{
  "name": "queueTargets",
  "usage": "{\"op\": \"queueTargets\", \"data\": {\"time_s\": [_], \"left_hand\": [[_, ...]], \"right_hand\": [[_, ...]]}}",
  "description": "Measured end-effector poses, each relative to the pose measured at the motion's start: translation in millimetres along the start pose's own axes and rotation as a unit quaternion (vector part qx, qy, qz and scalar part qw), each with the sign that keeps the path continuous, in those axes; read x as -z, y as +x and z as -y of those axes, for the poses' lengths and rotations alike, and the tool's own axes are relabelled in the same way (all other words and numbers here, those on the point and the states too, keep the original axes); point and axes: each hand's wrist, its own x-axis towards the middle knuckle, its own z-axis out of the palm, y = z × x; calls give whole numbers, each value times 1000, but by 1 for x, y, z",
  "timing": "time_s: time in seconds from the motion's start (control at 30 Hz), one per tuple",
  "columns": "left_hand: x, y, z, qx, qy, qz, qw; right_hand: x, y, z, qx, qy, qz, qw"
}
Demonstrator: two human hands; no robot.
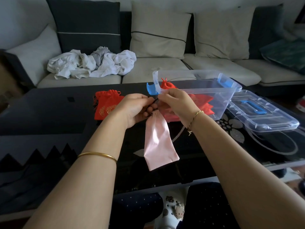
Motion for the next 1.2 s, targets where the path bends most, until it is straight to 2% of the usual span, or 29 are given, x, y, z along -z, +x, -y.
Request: {"op": "queueTargets", "data": {"time_s": [0.17,0.3,0.47,0.6,0.77,0.87,0.93,1.1,1.2], "left_hand": [[3,1,-1,6,-22,-10,1000],[2,-1,-2,1,-24,1,1000],[2,-1,0,-75,94,-31,992],[-2,2,3,-181,218,-71,956],[-6,6,8,-273,328,-131,895],[-10,4,13,-307,360,-160,866],[-12,5,16,-324,363,-166,858],[-12,8,15,-358,355,-165,848],[-12,9,15,-358,353,-161,849]], "right_hand": [[1,0,-6,14,-11,88,996],[0,0,-9,-17,21,100,995],[-2,-2,-6,19,-31,127,991],[-2,2,-11,10,-30,100,994],[-5,-1,-5,-50,136,81,986],[-9,5,-14,-52,105,48,992],[-12,6,-18,-64,82,48,993],[-7,4,-17,-98,235,96,962],[-5,5,-19,-110,235,90,962]]}}
